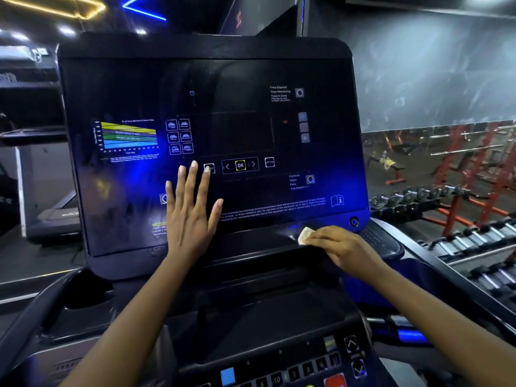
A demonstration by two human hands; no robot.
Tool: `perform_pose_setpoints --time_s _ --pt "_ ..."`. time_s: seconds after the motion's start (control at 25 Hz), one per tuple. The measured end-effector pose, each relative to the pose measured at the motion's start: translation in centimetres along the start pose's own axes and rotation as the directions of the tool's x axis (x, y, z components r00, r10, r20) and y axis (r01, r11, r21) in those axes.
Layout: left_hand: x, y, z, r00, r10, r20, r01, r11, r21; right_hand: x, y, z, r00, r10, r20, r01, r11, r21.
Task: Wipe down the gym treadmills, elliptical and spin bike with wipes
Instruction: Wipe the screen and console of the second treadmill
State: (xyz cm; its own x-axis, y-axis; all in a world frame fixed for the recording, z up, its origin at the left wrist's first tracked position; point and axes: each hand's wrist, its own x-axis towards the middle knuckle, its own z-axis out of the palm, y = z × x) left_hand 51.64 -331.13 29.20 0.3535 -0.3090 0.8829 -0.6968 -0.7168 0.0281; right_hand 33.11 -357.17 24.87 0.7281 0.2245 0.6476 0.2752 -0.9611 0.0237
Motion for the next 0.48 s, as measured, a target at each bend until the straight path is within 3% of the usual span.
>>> perform_pose_setpoints --time_s 0.12,0.2,0.36,0.48 --pt "-0.2 0.4 0.2 0.998 -0.059 -0.004 0.059 0.998 0.038 -0.1 0.8 -0.2 0.995 0.043 -0.092 -0.045 0.999 -0.021" --pt "-0.6 0.7 0.3 0.995 -0.096 -0.010 0.096 0.993 0.064 2.2 0.1 -0.2 0.969 0.046 -0.243 -0.051 0.999 -0.012" --pt "-0.8 1.0 0.4 0.993 -0.119 -0.012 0.119 0.985 0.123 12.1 -1.8 -2.3 0.848 -0.013 -0.530 0.030 0.999 0.025" --pt "-0.9 0.9 0.6 0.992 -0.123 -0.011 0.123 0.981 0.150 19.1 -1.9 -2.6 0.828 0.002 -0.561 0.031 0.998 0.049"
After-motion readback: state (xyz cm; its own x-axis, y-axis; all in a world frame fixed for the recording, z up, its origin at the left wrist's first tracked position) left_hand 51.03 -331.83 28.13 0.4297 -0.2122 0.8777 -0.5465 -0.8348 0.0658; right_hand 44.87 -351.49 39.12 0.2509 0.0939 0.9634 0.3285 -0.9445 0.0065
